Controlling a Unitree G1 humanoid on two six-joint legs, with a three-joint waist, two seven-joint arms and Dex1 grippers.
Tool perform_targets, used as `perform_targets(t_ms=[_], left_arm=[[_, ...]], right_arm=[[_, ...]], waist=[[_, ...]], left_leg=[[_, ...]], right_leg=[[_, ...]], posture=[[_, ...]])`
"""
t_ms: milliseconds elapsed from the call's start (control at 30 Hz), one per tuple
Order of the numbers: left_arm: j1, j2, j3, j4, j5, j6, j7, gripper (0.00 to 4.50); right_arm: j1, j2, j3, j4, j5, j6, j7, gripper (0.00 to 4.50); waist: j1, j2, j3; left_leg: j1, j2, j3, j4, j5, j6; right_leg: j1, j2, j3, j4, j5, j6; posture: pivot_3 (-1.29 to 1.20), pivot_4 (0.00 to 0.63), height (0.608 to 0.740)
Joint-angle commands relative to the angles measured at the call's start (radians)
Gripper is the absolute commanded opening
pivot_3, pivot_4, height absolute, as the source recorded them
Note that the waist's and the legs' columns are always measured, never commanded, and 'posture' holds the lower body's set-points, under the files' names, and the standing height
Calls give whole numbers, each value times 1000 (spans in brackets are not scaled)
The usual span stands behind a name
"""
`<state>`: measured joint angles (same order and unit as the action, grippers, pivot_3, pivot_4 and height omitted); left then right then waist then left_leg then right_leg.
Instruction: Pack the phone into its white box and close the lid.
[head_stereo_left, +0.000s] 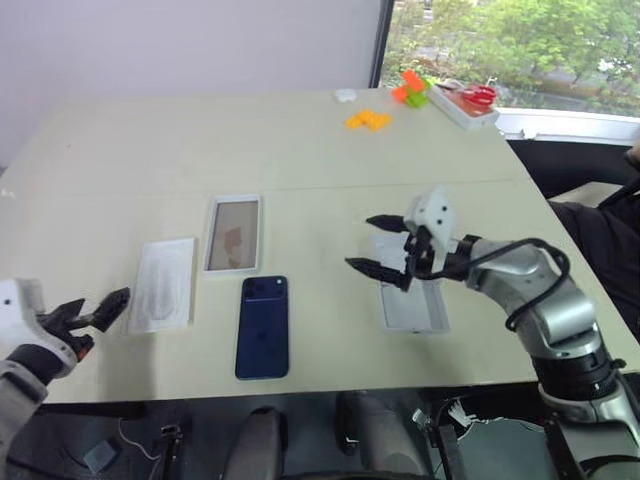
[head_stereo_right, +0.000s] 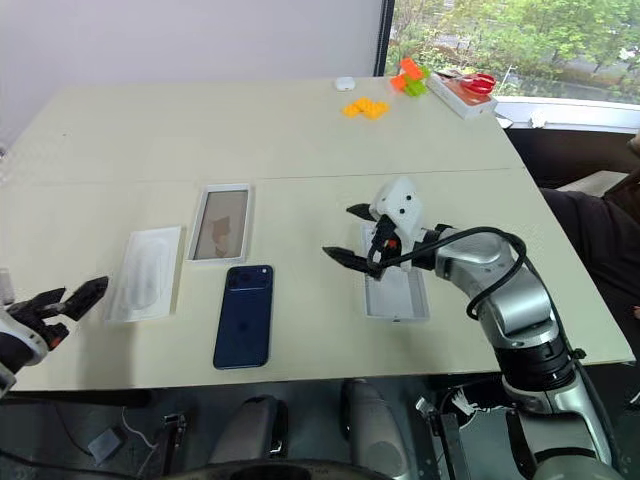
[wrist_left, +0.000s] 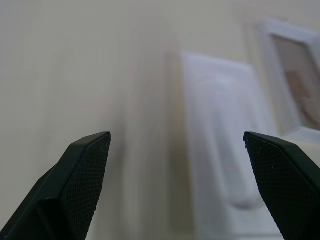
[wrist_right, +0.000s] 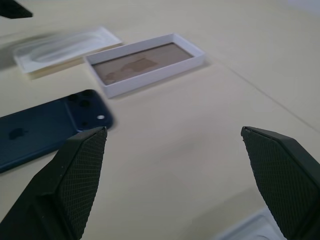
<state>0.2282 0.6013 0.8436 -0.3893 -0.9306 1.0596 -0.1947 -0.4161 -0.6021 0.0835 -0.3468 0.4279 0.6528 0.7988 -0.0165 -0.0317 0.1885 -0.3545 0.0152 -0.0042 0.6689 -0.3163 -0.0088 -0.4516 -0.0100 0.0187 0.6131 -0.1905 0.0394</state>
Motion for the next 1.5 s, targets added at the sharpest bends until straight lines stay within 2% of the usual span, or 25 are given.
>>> perform_targets(t_ms=[33, 200, 467, 567, 700, 800, 833, 1167, 1267, 1400, 1500], left_arm=[[-20, 31, 33, 32, -116, 143, 34, 4473], [-42, 56, -11, 73, -217, 284, 23, 4473], [-83, 37, -40, 106, -250, 324, 46, 4473], [-104, 22, -58, 108, -256, 324, 66, 3692], [-120, 9, -49, 120, -275, 327, 85, 1804], [-114, 10, -34, 124, -289, 323, 91, 213], [-109, 11, -25, 127, -295, 318, 91, 89], [-130, -14, 101, 148, -406, 154, 174, 89], [-133, -1, 92, 116, -445, 117, 175, 89], [-193, 29, 56, 95, -573, 83, 230, 89], [-279, 57, -52, 98, -649, 70, 315, 89]], right_arm=[[4, 7, -6, -45, 16, -4, -2, 4498], [2, 2, 1, -67, 26, -2, 8, 4498], [15, -7, 6, -82, 23, -3, 17, 4498], [14, -1, 10, -86, 22, -1, 12, 4500], [19, 3, 16, -101, 26, 5, 6, 4500], [22, 5, 18, -110, 29, 10, 4, 4500], [22, 6, 19, -111, 29, 12, 3, 4500], [11, 12, 26, -105, 32, 11, 3, 4500], [2, 15, 29, -96, 29, 8, 4, 4500], [-10, 22, 33, -83, 25, 0, 6, 4500], [-19, 30, 40, -74, 18, -5, 6, 4500]], waist=[[-2, 0, 0], [-2, 0, 0], [0, 1, 0], [2, 1, 0], [1, 1, 0], [2, 1, -1], [3, 1, -1], [-3, 0, -1], [-1, 0, -1], [3, 0, -1], [7, 0, -1]], left_leg=[[0, 0, 0, 0, 0, 0], [0, 0, 0, 0, 0, 0], [1, -1, 0, 0, 0, 0], [1, -1, 0, 0, 0, -1], [1, -1, 0, 0, 0, -1], [0, -1, 0, 0, 0, -1], [1, -1, -1, 0, 0, -1], [1, 0, -1, 0, 0, -1], [0, 0, -1, 0, 0, -1], [0, 0, -1, 0, 0, -1], [0, -1, -1, 0, 1, -1]], right_leg=[[0, 0, 0, 0, 0, 0], [0, -2, 1, 0, 0, 0], [0, -2, 2, 0, 0, -1], [1, -2, 2, 0, 0, -1], [1, -2, 2, 0, 0, -1], [1, -2, 2, 0, 0, -1], [1, -2, 2, 0, 0, -1], [0, -1, 1, 0, 0, -1], [0, -1, 1, 0, 0, -1], [0, -1, 1, 0, 0, -1], [0, -2, 1, 0, 0, -1]], posture=[[0, 150, 727], [0, 150, 727], [0, 150, 727], [0, 150, 727], [0, 150, 727], [0, 150, 727], [0, 150, 727], [0, 150, 727], [0, 150, 727], [0, 150, 727], [0, 150, 727]])
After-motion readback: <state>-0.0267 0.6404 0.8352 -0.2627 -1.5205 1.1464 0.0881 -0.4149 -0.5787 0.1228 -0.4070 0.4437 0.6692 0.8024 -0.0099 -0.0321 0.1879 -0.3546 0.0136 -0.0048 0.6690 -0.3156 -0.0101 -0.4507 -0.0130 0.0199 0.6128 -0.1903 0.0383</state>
